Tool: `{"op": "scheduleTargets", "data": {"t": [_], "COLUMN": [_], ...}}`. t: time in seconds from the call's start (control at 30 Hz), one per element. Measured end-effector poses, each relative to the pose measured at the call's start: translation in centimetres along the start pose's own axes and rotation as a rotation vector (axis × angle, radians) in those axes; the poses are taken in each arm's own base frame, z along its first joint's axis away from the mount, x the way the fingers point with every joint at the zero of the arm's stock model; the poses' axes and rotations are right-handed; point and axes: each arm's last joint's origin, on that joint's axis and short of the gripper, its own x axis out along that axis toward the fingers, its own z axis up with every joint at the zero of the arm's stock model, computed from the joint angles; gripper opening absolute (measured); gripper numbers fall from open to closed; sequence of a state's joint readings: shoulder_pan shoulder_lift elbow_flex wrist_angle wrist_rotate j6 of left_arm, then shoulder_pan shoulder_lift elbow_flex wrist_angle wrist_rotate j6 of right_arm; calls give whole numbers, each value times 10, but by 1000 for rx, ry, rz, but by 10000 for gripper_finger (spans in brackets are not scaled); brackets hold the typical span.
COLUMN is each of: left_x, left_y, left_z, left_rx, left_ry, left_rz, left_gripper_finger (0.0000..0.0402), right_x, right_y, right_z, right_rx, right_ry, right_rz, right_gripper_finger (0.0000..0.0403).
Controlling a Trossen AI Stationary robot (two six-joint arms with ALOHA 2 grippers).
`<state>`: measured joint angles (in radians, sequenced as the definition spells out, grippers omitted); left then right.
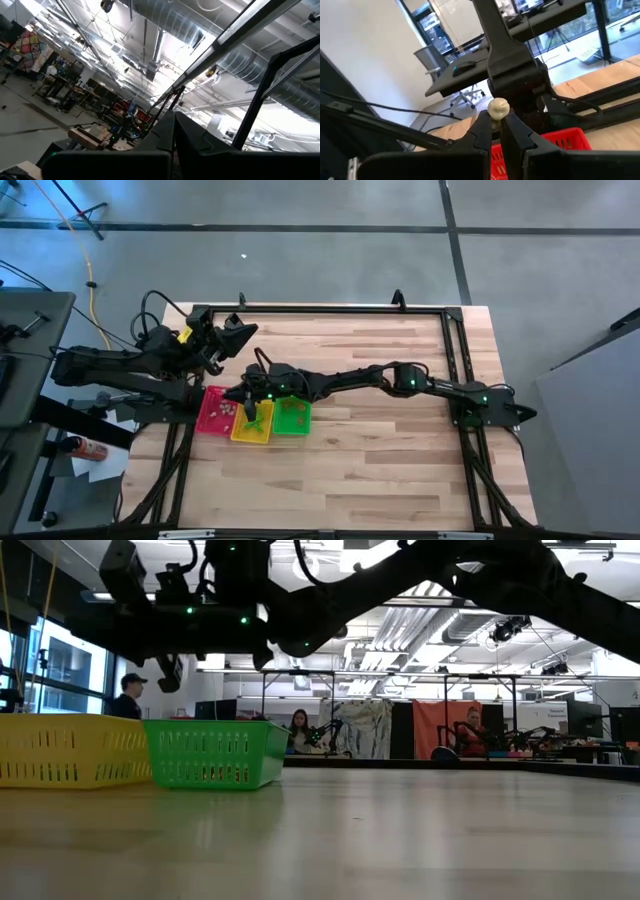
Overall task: Sort Halloween decoration
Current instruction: Put the white skull toy into the red bin
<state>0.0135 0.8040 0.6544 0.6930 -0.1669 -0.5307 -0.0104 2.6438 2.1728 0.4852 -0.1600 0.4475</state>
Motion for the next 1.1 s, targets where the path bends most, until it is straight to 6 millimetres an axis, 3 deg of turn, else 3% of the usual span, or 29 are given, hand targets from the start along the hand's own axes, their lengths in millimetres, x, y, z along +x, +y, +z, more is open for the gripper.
{"op": "scheduleTargets", "data": {"t": [0.4,0.6,1.1], "left_x": [0,1,1], "left_y": [2,2,4], "left_z": [-3,-4,-6], "left_rx": [6,9,21], "left_ry": [24,26,34], "left_rz": [14,16,55], "left_gripper_finger": [0,0,0], "right_x": [4,6,3], "right_y": [4,8,-5], "right_z": [-18,-35,-39], "right_rx": [20,17,117], "right_ry": [-55,-36,-4], "right_rz": [-70,-194,-335], "right_gripper_finger": [12,12,21]}}
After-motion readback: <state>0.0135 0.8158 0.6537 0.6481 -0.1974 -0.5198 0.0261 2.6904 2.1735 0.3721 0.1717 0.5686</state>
